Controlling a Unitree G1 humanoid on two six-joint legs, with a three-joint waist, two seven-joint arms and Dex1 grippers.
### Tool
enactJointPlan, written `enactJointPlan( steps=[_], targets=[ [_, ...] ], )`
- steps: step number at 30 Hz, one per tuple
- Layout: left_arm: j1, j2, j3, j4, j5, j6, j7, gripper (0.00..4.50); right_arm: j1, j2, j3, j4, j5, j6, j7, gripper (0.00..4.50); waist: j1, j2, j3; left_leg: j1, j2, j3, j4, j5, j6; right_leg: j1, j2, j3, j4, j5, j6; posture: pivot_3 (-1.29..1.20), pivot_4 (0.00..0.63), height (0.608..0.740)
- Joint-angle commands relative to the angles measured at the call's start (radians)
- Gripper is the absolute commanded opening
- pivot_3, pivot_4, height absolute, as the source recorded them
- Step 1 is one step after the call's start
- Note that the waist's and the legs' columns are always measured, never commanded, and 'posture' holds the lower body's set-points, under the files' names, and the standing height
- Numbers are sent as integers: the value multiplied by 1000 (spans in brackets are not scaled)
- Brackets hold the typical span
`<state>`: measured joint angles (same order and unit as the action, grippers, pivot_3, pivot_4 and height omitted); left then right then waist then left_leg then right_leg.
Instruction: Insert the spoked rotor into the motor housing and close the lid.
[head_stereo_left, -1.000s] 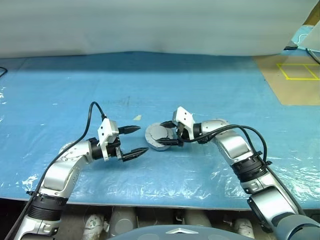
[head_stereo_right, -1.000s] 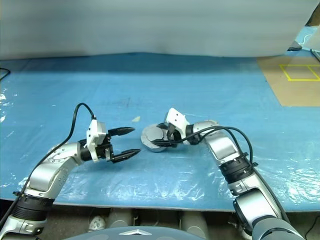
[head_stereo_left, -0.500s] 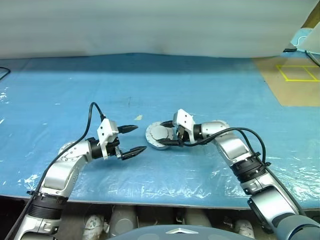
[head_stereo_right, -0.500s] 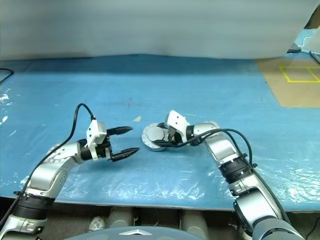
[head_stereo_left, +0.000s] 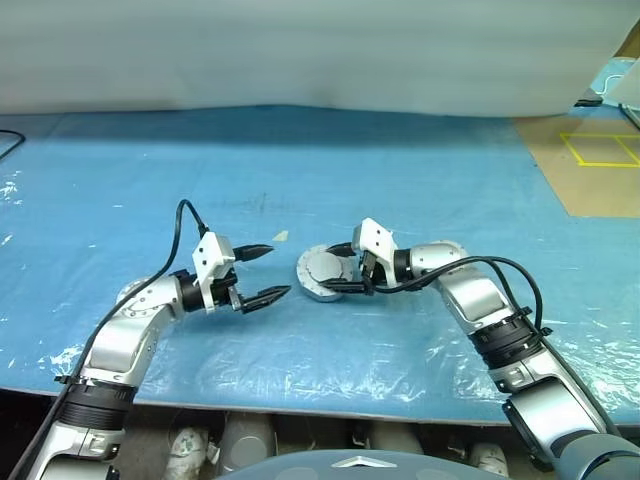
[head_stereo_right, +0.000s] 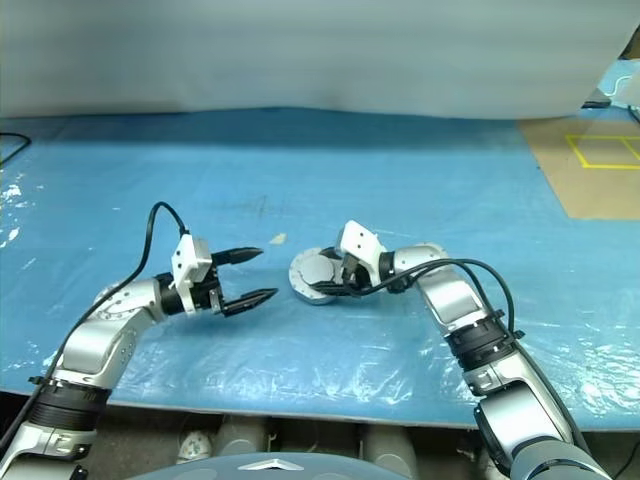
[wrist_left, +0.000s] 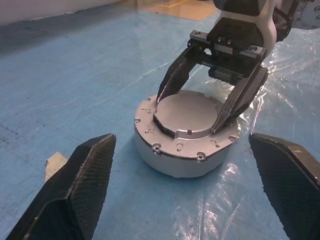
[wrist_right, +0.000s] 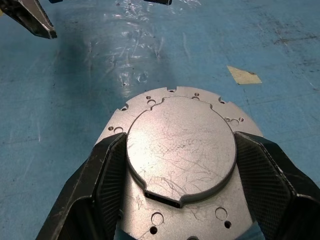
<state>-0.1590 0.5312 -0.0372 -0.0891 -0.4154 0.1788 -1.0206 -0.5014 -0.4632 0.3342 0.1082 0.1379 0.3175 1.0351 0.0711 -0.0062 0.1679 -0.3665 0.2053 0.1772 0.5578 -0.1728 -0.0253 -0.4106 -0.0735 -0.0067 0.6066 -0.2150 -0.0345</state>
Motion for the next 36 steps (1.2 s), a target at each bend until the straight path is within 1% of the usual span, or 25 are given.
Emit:
enactJointPlan(
  steps=[1,7,15,16,17,18,21,25,28,30,36],
  targets=[
    [-12,-1,5,-26,-7,-12,-6,4500,43,-54,32,62,-62,25,7,2998,0,0,0,0,0,0,0,0,0,0,0,0,0,0,0,0,150,740],
    [-12,-4,-1,-30,-6,-10,-5,4500,43,-59,13,66,-25,77,27,2998,2,0,0,0,-1,0,0,0,0,0,-1,0,0,-1,1,0,150,740],
    [-19,-9,-9,-20,2,-18,-4,4500,62,-56,49,81,-83,47,-16,2998,3,0,0,0,-1,0,-1,0,0,0,-1,0,-1,-1,2,0,150,740],
    [-28,-16,-15,-1,22,-22,16,4500,65,-55,55,85,-88,49,-25,2998,3,0,0,1,-1,0,-1,0,0,1,-1,0,-1,-1,2,0,150,740],
    [-40,-26,-25,28,56,-41,38,4500,67,-55,61,91,-96,48,-33,2998,3,0,0,2,-1,0,-1,0,0,2,-1,0,-1,-4,7,0,150,740],
    [-49,-34,-35,51,84,-63,50,4500,69,-55,65,95,-102,44,-38,2998,3,0,-1,3,-1,0,-1,0,0,3,-1,0,-1,-5,8,0,150,740],
    [-63,-63,-43,78,100,-72,71,4500,70,-56,69,99,-102,41,-45,2998,1,-1,-2,7,-1,-1,-1,0,0,6,-1,0,-1,-5,9,0,150,740],
    [-66,-85,-46,117,122,-99,87,4500,66,-57,48,89,-75,61,-50,2998,1,-3,-3,7,-1,-2,-1,0,0,6,-1,1,-1,-5,9,0,150,740],
    [-42,-85,-55,103,73,-97,12,3840,58,-57,35,94,-68,70,-55,2998,1,-3,-4,7,-1,-2,-2,0,0,6,-1,1,-1,-5,9,0,150,740],
    [-36,-88,-60,97,74,-101,2,3198,59,-59,32,95,-70,67,-57,2998,1,-3,-4,7,-1,-2,-3,0,0,6,-1,1,-2,-5,9,0,150,740],
    [-57,-124,-67,108,91,-114,32,934,54,-55,24,97,-73,63,-68,2998,3,-3,-4,7,-1,-2,-4,0,0,6,-1,1,-2,-5,9,0,150,740]
  ],
)
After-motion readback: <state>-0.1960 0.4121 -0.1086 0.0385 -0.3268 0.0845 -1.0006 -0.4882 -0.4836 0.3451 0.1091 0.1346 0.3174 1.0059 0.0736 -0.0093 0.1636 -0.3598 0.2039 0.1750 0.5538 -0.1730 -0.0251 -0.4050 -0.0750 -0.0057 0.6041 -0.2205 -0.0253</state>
